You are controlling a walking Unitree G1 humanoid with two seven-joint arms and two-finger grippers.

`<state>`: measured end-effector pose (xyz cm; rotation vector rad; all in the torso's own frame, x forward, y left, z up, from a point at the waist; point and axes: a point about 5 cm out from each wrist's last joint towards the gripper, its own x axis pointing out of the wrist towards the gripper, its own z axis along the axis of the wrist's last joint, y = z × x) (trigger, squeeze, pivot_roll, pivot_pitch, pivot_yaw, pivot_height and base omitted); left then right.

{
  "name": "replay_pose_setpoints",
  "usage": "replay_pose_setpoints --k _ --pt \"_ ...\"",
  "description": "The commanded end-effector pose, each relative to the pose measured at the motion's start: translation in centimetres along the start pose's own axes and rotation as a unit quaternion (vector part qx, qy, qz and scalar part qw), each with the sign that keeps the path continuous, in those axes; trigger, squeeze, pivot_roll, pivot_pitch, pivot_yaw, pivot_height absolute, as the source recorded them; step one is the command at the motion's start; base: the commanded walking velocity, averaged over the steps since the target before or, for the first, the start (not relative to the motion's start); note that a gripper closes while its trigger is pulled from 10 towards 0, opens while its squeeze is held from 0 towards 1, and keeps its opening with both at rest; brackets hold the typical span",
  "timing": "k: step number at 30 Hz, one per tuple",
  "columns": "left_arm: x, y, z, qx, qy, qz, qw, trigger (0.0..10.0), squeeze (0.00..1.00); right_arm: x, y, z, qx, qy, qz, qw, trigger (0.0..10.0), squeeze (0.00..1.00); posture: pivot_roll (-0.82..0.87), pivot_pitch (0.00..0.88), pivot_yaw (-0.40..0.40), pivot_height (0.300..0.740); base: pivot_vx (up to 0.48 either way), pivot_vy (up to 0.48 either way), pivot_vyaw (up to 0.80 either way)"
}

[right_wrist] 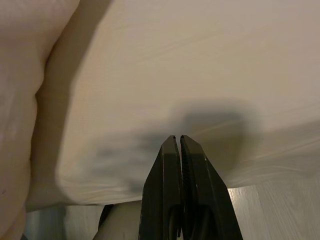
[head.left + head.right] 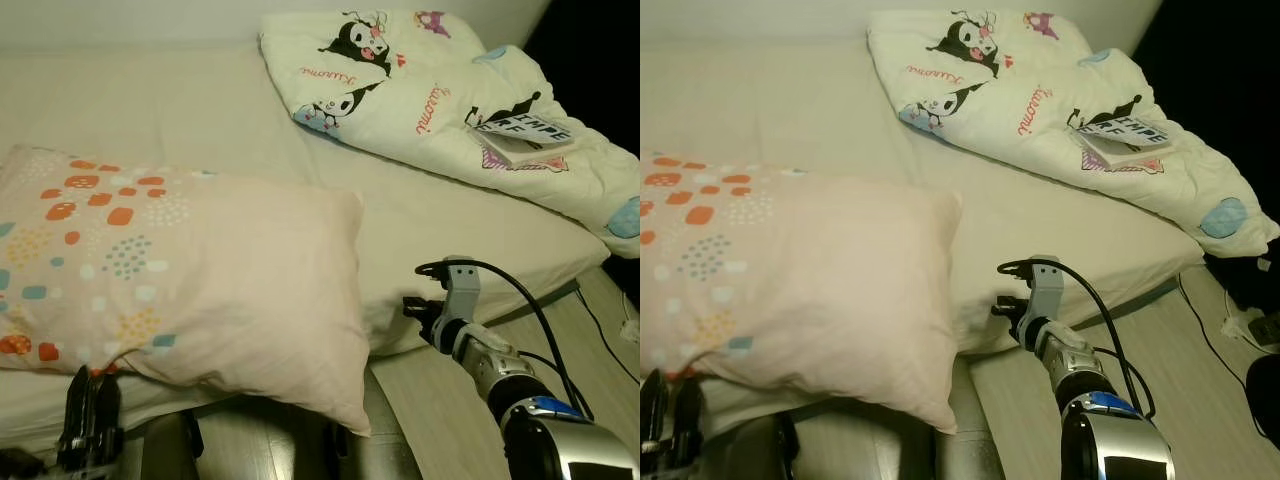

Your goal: Clean up the room

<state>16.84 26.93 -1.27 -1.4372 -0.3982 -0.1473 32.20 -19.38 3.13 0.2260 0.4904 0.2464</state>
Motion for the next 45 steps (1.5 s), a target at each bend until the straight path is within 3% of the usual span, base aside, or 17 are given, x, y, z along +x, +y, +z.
replay_pose_setpoints --k 1,4,6,14,18,20,22,24,27,29,31,36,40,41,42,45 --pt "1.4 -0.6 -1.1 -0.012 0.014 -0.043 0.999 10.0 0.0 -0.1 -0.2 -0.3 0.013 0.006 -0.006 1.0 10.0 0.0 -0.15 0.062 -0.087 0.56 0.0 0.0 0.0" --pt "3.6 -1.0 -3.1 -0.01 0.075 -0.067 0.995 10.0 0.0 0.1 0.0 0.1 0.012 0.001 -0.003 1.0 10.0 0.0 -0.16 0.06 -0.079 0.56 0.0 0.0 0.0" --pt "4.2 -0.9 -4.0 -0.005 0.098 -0.062 0.993 10.0 0.0 0.1 0.1 0.2 0.007 -0.002 -0.004 1.0 10.0 0.0 -0.16 0.059 -0.073 0.56 0.0 0.0 0.0" --pt "5.0 -0.4 -5.2 0.0 0.098 -0.031 0.995 10.0 0.0 0.0 0.0 -0.1 0.005 -0.001 -0.007 1.0 10.0 0.0 -0.17 0.055 -0.07 0.56 0.0 0.0 0.0" --pt "6.0 -0.4 -7.5 0.03 0.135 -0.017 0.99 10.0 0.0 0.0 0.0 -0.1 0.008 -0.001 -0.009 1.0 10.0 0.0 -0.17 0.054 -0.067 0.56 0.0 0.0 0.0" --pt "7.2 -0.7 -8.5 0.065 0.144 -0.011 0.987 10.0 0.0 0.1 0.0 0.0 0.008 -0.002 -0.009 1.0 10.0 0.0 -0.17 0.051 -0.065 0.56 0.0 0.0 0.0" --pt "7.7 -0.8 -8.9 0.08 0.145 -0.008 0.986 10.0 0.0 0.1 0.0 0.0 0.008 -0.002 -0.009 1.0 10.0 0.0 -0.17 0.05 -0.065 0.56 0.0 0.0 0.0" --pt "9.2 -1.2 -9.7 0.12 0.145 0.0 0.982 10.0 0.0 0.1 0.1 0.1 0.007 -0.002 -0.008 1.0 10.0 0.0 -0.16 0.048 -0.066 0.56 0.0 0.0 0.0" --pt "10.2 -1.6 -10.2 0.128 0.139 -0.002 0.982 10.0 0.0 0.1 0.1 0.1 0.007 -0.003 -0.007 1.0 10.0 0.0 -0.16 0.045 -0.067 0.56 0.0 0.0 0.0" --pt "11.4 -2.3 -10.9 0.154 0.131 -0.001 0.979 10.0 0.0 0.2 0.3 0.1 0.007 -0.003 -0.006 1.0 10.0 0.0 -0.16 0.043 -0.065 0.56 0.0 0.0 0.0" --pt "11.4 -2.3 -10.9 0.154 0.131 -0.001 0.979 10.0 0.0 0.2 0.3 0.1 0.007 -0.003 -0.006 1.0 10.0 0.0 -0.16 0.043 -0.065 0.56 0.0 0.0 0.0" --pt "12.7 -2.8 -12.7 0.212 0.143 0.028 0.966 10.0 0.0 0.3 0.5 0.2 0.009 -0.005 -0.005 1.0 10.0 0.0 -0.16 0.038 -0.061 0.56 0.0 0.0 0.0" --pt "13.0 -2.8 -13.3 0.226 0.148 0.04 0.962 10.0 0.0 0.3 0.5 0.2 0.009 -0.006 -0.005 1.0 10.0 0.0 -0.16 0.036 -0.057 0.56 0.0 0.0 0.0" --pt "13.0 -2.8 -13.5 0.233 0.152 0.044 0.96 0.0 0.0 0.4 0.5 0.3 0.011 -0.008 -0.006 1.0 10.0 0.0 -0.16 0.035 -0.055 0.56 0.0 0.0 0.0" --pt "13.2 -2.9 -13.9 0.251 0.161 0.046 0.953 0.0 0.0 0.3 0.4 0.4 0.011 -0.011 -0.007 1.0 10.0 0.0 -0.16 0.034 -0.054 0.56 0.0 0.0 0.0" --pt "13.2 -2.9 -14.0 0.254 0.163 0.045 0.952 0.0 0.0 0.3 0.4 0.5 0.012 -0.012 -0.007 1.0 10.0 0.0 -0.16 0.034 -0.054 0.56 0.0 0.0 0.0"
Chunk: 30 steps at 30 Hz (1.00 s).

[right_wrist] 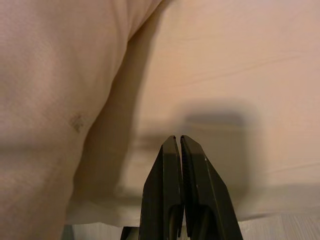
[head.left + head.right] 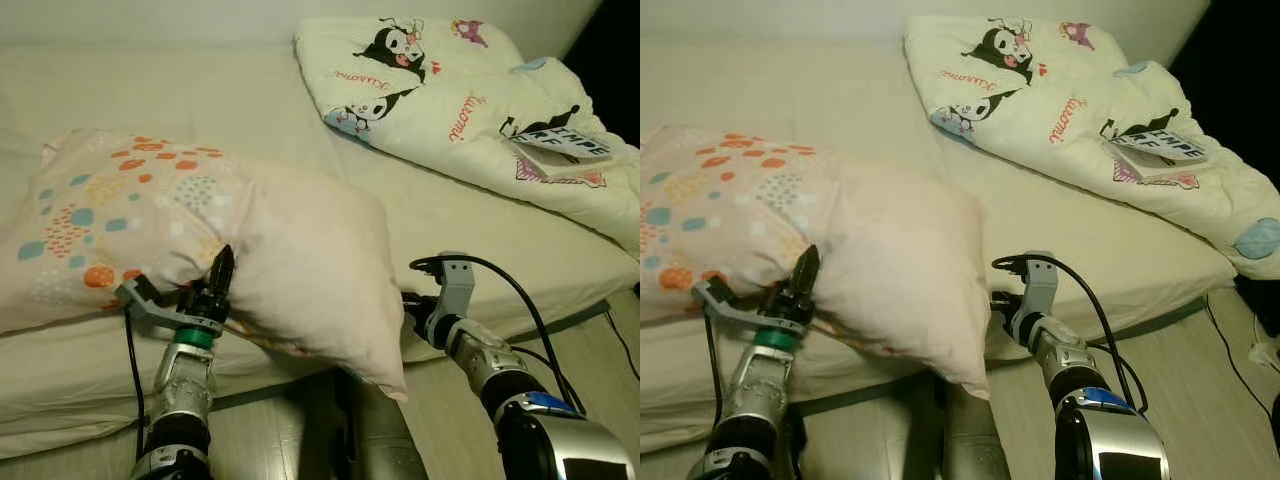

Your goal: Clean up the room

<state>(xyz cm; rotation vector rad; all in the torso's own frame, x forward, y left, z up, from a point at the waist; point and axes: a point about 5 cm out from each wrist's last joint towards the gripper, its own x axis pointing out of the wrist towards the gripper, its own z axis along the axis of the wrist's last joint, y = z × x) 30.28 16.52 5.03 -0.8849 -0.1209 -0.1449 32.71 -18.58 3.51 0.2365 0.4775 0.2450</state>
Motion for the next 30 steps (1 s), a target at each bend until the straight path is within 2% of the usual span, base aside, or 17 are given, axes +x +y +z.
replay_pose_setpoints --k 1,7,9,16,25,28,30 --pt "0.4 -1.1 -1.5 -0.01 0.025 -0.012 1.0 0.0 0.0 -0.2 -0.4 0.0 0.008 -0.005 -0.008 1.0 10.0 0.0 -0.16 0.034 -0.054 0.56 0.0 0.0 0.0" --pt "1.0 -1.3 -1.2 -0.005 0.021 -0.004 1.0 0.0 0.0 -0.1 -0.3 0.0 0.009 -0.006 -0.007 1.0 10.0 0.0 -0.16 0.032 -0.049 0.56 0.0 0.0 0.0" --pt "1.3 -1.2 -0.8 -0.016 0.012 0.001 1.0 0.0 0.0 -0.1 -0.2 -0.1 0.006 -0.004 -0.006 1.0 10.0 0.0 -0.16 0.027 -0.049 0.56 0.0 0.0 0.0" --pt "1.7 -1.5 -0.8 -0.001 0.019 0.001 1.0 0.0 0.0 0.0 0.0 0.0 0.001 -0.003 -0.004 1.0 10.0 0.0 -0.16 0.004 -0.051 0.56 0.0 0.0 0.0" --pt "2.5 -1.9 0.2 0.004 0.01 -0.004 1.0 0.0 0.0 0.3 0.3 0.7 0.0 -0.013 -0.002 1.0 10.0 0.0 -0.15 0.0 -0.048 0.56 0.0 0.0 0.0" --pt "2.6 -1.9 0.8 0.012 0.004 -0.011 1.0 0.0 0.0 0.3 0.4 0.7 0.001 -0.014 -0.001 1.0 10.0 0.0 -0.15 0.0 -0.049 0.56 0.0 0.0 0.0" --pt "3.0 -2.5 3.5 0.051 -0.022 -0.041 0.998 0.0 0.0 0.5 0.7 0.7 -0.001 -0.015 0.001 1.0 10.0 0.0 -0.14 0.0 -0.047 0.56 0.0 0.0 0.0"
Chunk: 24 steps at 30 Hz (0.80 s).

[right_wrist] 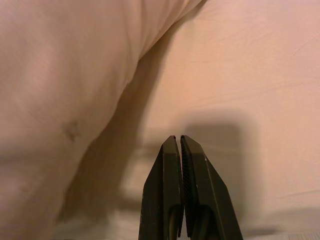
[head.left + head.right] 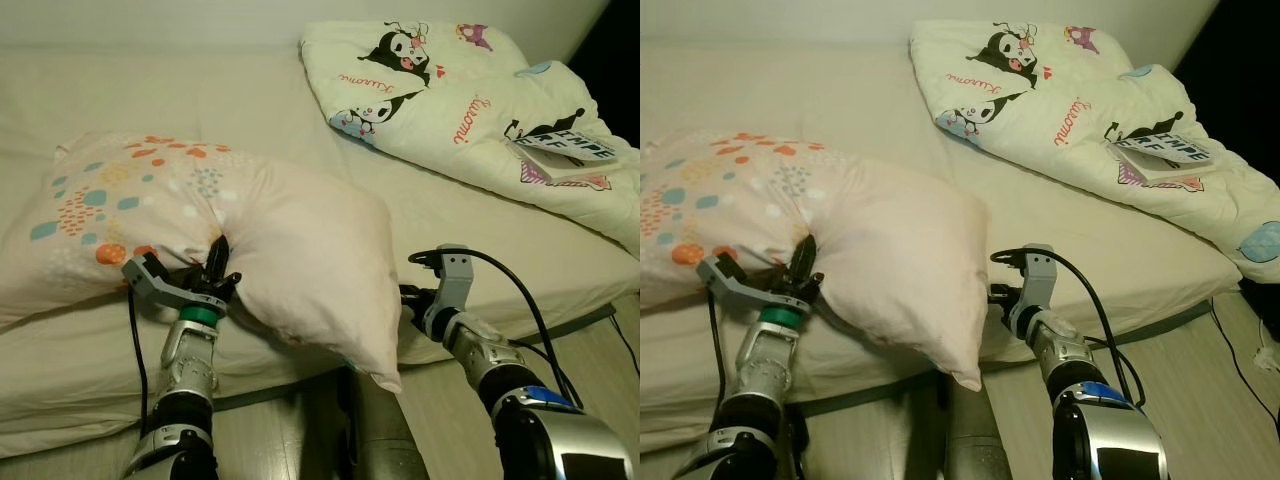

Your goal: Clean up the room

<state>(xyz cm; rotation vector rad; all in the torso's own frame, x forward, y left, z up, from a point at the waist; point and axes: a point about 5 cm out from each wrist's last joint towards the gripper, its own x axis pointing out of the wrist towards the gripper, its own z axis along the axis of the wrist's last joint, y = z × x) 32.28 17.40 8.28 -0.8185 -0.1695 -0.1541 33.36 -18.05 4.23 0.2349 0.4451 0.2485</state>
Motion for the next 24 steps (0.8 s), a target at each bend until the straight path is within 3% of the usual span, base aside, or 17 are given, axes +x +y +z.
replay_pose_setpoints --k 1,4,5,7,8,9,10,11,17,21,22,24 --pt "0.6 -0.9 0.9 0.017 -0.006 -0.026 1.0 0.0 0.0 0.0 0.1 -0.1 0.002 0.0 -0.002 1.0 10.0 0.0 -0.14 0.0 -0.047 0.56 0.0 0.0 0.0" --pt "0.9 -1.7 3.6 0.072 -0.03 -0.06 0.995 0.0 0.0 0.2 0.4 -0.1 0.004 -0.002 0.002 1.0 10.0 0.0 -0.14 0.0 -0.046 0.56 0.0 0.0 0.0" --pt "0.9 -1.7 3.6 0.072 -0.03 -0.06 0.995 0.0 0.0 0.2 0.4 -0.1 0.004 -0.002 0.002 1.0 10.0 0.0 -0.14 0.0 -0.046 0.56 0.0 0.0 0.0" --pt "0.9 -2.4 5.1 0.138 -0.032 -0.075 0.987 0.0 0.0 0.4 0.9 0.3 0.0 -0.008 0.011 1.0 10.0 0.0 -0.12 0.0 -0.039 0.56 0.0 0.0 0.0" --pt "0.9 -2.4 5.1 0.138 -0.032 -0.075 0.987 0.0 0.0 0.4 0.9 0.3 0.0 -0.008 0.011 1.0 10.0 0.0 -0.12 0.0 -0.039 0.56 0.0 0.0 0.0" --pt "0.6 -2.8 5.5 0.198 -0.02 -0.083 0.977 0.0 0.0 0.7 1.4 0.8 0.007 -0.025 0.027 0.999 10.0 0.0 -0.12 0.0 -0.033 0.57 0.0 0.0 0.0" --pt "0.6 -2.8 5.5 0.198 -0.02 -0.083 0.977 0.0 0.0 0.7 1.4 0.8 0.007 -0.025 0.027 0.999 10.0 0.0 -0.12 0.0 -0.033 0.57 0.0 0.0 0.0" --pt "0.2 -2.9 5.6 0.23 -0.01 -0.085 0.969 0.0 0.0 0.8 1.8 1.1 0.014 -0.031 0.034 0.999 10.0 0.0 -0.11 0.0 -0.03 0.58 0.0 0.0 0.0" --pt "-0.4 -2.4 5.6 0.239 -0.009 -0.064 0.969 0.0 0.0 1.0 2.2 1.3 0.016 -0.033 0.044 0.998 10.0 0.0 -0.1 0.0 -0.025 0.595 0.0 0.0 0.0" --pt "-1.4 -1.0 4.3 0.25 0.015 -0.013 0.968 0.0 0.0 1.1 2.6 1.2 0.022 -0.035 0.051 0.998 10.0 0.0 -0.09 0.0 -0.022 0.605 0.0 0.0 0.0" --pt "-2.0 -0.4 3.3 0.247 0.032 0.009 0.968 10.0 0.0 1.1 2.7 1.2 0.024 -0.035 0.054 0.998 10.0 0.0 -0.09 0.0 -0.022 0.61 0.0 0.0 0.0" --pt "-2.6 -0.2 2.4 0.242 0.043 0.025 0.969 10.0 0.0 1.2 2.8 1.2 0.026 -0.035 0.055 0.998 10.0 0.0 -0.08 0.0 -0.026 0.615 0.0 0.0 0.0"
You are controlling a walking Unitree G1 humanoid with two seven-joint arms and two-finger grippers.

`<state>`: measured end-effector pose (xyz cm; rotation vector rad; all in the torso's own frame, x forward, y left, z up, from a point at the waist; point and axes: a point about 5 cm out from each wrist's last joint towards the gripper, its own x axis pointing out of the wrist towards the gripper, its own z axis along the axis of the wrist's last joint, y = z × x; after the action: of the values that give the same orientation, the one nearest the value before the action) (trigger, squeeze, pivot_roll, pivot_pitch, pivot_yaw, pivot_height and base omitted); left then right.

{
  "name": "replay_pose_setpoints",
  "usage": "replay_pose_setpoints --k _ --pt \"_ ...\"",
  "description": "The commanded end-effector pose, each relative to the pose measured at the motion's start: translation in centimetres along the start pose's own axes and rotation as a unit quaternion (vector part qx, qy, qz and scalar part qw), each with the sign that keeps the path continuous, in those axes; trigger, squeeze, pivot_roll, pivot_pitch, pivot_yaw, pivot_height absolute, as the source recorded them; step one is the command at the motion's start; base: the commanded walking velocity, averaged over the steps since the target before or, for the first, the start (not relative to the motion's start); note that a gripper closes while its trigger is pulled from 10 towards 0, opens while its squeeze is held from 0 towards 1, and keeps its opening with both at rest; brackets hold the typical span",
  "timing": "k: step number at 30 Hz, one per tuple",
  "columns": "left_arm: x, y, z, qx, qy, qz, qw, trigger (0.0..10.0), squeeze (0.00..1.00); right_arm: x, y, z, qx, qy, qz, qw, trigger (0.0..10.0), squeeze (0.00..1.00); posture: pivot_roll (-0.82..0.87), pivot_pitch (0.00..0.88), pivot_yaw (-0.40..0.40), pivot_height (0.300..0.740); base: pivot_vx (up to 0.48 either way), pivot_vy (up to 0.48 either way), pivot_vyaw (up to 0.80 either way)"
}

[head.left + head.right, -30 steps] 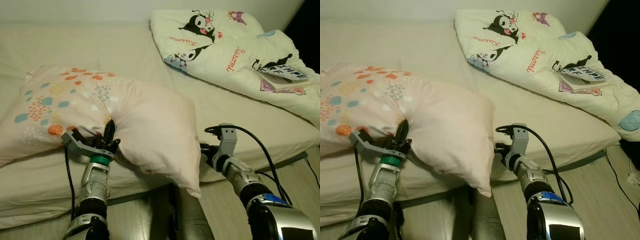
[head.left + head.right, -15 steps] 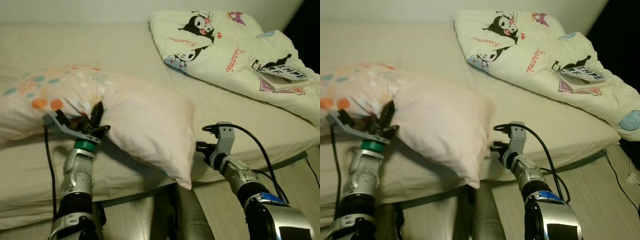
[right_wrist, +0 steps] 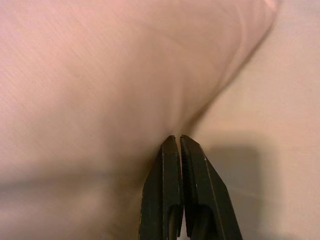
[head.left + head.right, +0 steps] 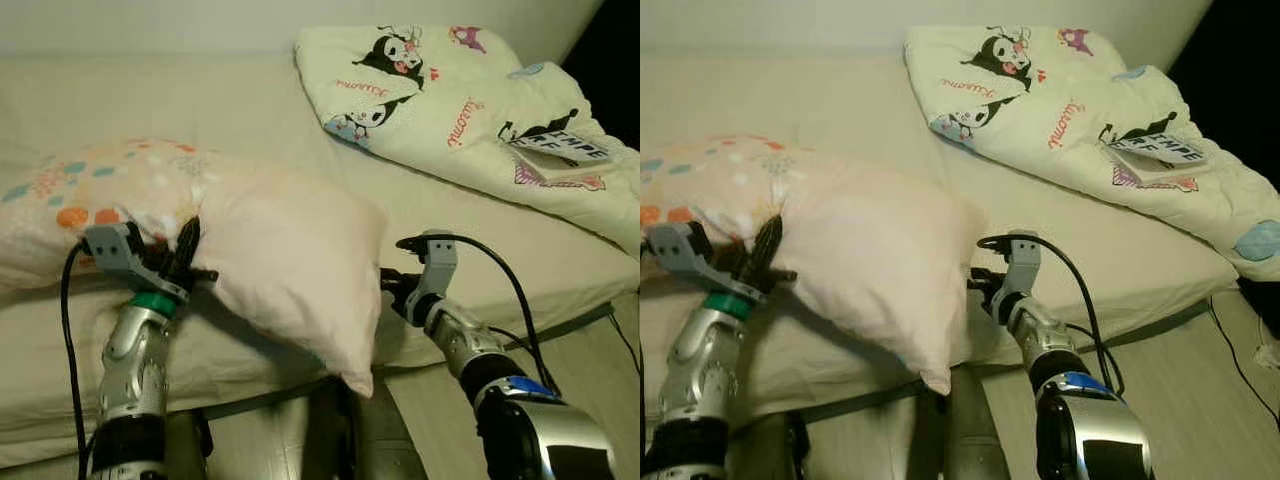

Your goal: Clean up the room

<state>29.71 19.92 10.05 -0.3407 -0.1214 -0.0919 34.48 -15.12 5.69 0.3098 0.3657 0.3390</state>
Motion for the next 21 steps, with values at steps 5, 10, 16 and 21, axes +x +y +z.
replay_pose_setpoints --k 5,10,16,21 --pt "-0.8 -1.9 -2.5 -0.005 0.044 0.003 0.999 10.0 0.0 0.0 0.0 0.1 0.008 0.0 0.003 1.0 10.0 0.0 -0.07 0.0 -0.034 0.63 0.0 0.0 0.0" --pt "-0.7 -2.4 -2.9 -0.006 0.052 -0.002 0.999 10.0 0.0 0.3 0.2 0.7 0.011 -0.01 0.004 1.0 10.0 0.0 -0.07 0.0 -0.035 0.645 0.0 0.0 0.0" --pt "-0.2 -2.8 -2.7 -0.009 0.046 -0.002 0.999 10.0 0.0 0.4 0.3 1.4 0.014 -0.021 0.008 1.0 10.0 0.0 -0.07 0.0 -0.035 0.66 0.0 0.0 0.0" --pt "0.9 -3.5 -2.1 -0.017 0.033 0.003 0.999 10.0 0.0 0.5 0.5 1.6 0.015 -0.025 0.017 0.999 10.0 0.0 -0.08 0.0 -0.037 0.685 0.0 0.0 0.0"
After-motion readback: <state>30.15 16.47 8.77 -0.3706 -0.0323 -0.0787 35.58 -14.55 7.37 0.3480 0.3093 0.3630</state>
